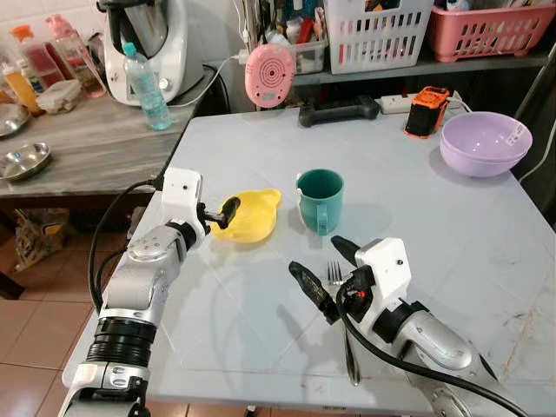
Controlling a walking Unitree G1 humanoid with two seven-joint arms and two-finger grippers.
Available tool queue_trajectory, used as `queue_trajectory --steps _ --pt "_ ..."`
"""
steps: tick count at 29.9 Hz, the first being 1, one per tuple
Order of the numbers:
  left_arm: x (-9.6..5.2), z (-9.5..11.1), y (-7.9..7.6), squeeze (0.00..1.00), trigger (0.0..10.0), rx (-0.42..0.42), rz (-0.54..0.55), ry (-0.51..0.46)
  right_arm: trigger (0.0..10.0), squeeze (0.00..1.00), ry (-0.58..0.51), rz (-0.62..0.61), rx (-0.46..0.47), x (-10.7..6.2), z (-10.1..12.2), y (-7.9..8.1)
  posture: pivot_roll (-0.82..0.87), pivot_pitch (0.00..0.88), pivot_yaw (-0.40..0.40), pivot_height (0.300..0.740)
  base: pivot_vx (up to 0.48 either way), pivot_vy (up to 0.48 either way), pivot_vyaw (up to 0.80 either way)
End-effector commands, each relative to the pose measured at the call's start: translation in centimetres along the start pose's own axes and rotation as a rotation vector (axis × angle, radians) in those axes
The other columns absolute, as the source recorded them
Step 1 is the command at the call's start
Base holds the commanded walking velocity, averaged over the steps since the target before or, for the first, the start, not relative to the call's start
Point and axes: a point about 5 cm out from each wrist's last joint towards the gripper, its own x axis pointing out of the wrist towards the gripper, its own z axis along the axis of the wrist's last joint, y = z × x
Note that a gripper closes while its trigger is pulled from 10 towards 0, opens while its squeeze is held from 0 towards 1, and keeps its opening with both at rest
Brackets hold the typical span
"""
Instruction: Setting the table
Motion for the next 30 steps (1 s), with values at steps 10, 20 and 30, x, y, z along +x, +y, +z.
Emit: queue_trajectory --steps 10,20,30 --pt "0.6 -0.5 0.3 0.05 10.0 0.047 -0.048 0.13 10.0 0.96 0.011 0.041 -0.026 0.3 0.0 0.9 -0.07 0.039 0.17 0.74 0.0 0.0 0.0" --pt "1.2 -0.7 1.1 0.0 10.0 0.009 -0.018 0.164 10.0 0.96 0.013 0.043 -0.022 0.5 -0.3 1.0 -0.07 0.033 0.171 0.74 0.0 0.0 0.0" --pt "1.5 -1.0 1.1 0.0 3.4 -0.089 -0.055 0.221 10.0 0.96 0.014 0.033 -0.022 0.5 -0.6 0.9 -0.08 0.028 0.179 0.74 0.0 0.0 0.0"
